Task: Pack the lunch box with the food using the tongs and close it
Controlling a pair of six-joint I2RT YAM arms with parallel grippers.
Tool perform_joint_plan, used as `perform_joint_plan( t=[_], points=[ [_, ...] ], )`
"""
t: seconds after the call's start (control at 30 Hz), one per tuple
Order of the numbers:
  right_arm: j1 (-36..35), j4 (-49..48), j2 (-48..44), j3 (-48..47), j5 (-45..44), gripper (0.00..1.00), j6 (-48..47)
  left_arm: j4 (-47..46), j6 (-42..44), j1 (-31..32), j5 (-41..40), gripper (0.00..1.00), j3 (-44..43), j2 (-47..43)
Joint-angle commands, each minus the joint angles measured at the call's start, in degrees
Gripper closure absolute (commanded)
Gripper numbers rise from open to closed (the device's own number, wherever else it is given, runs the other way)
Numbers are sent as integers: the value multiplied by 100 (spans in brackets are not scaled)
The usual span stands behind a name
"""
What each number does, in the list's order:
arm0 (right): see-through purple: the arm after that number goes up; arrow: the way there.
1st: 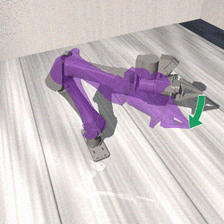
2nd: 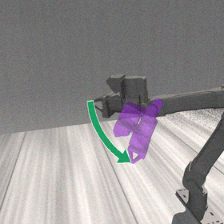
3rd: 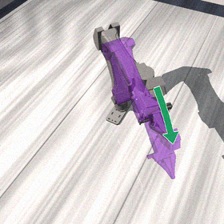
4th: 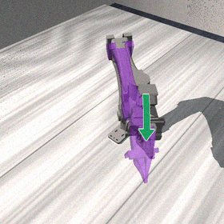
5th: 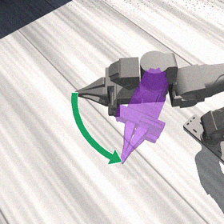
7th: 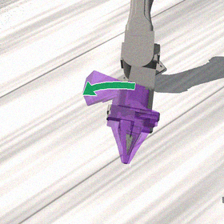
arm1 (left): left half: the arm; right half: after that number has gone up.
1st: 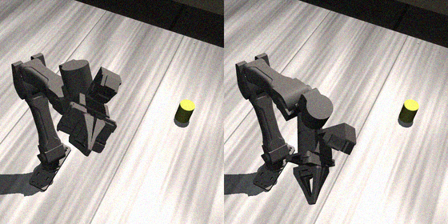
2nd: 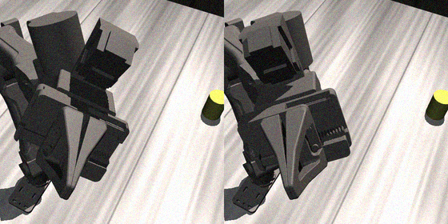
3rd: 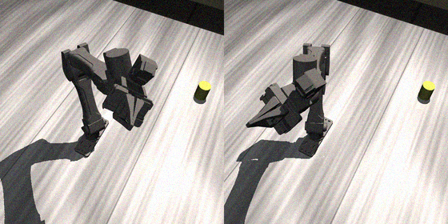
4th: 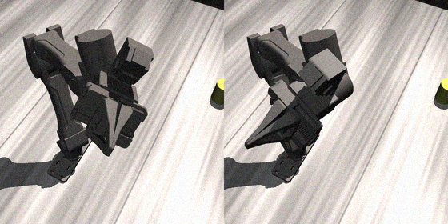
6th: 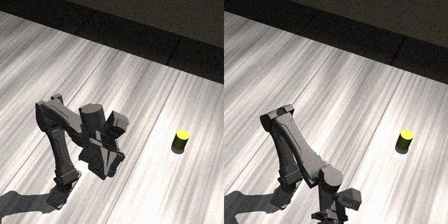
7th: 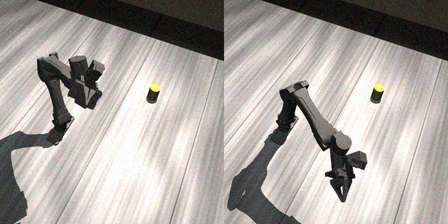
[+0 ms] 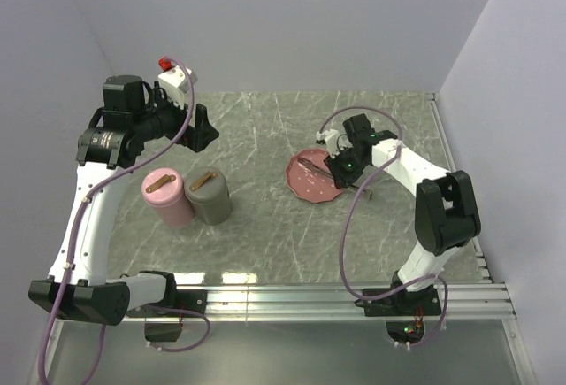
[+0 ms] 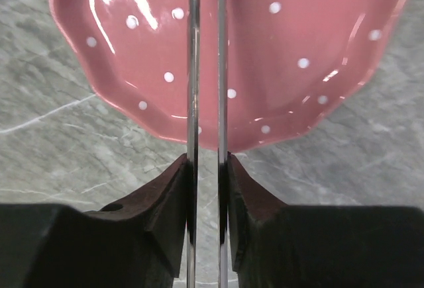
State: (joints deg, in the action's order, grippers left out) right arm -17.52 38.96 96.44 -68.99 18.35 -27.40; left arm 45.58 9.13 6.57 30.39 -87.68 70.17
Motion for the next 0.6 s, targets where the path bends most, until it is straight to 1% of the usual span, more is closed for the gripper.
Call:
perform_joint_plan(
  t=[0.0, 0.07, 0.33, 0.37, 0.47, 0.5, 0.57],
  points=[
    [-76, -82, 234, 26, -367, 66, -143, -216, -122, -24, 142, 1, 14, -153],
    [-85, -46, 374, -26, -393, 64, -152, -216, -113, -33, 116, 1, 14, -170],
    [-147, -20, 604, -88, -455, 53, -187, -252, -113, -33, 107, 1, 49, -162],
    [-147, -20, 604, -88, -446, 47, -178, -260, -121, -41, 99, 1, 58, -162],
    [-182, -38, 569, -114, -464, 45, -178, -287, -191, -50, 81, 1, 84, -153],
    [-190, -20, 569, -132, -446, 39, -178, -287, -201, -50, 81, 1, 84, -153],
    [-208, -20, 569, -184, -464, 37, -161, -269, -201, -68, 90, 1, 76, -109]
  ],
)
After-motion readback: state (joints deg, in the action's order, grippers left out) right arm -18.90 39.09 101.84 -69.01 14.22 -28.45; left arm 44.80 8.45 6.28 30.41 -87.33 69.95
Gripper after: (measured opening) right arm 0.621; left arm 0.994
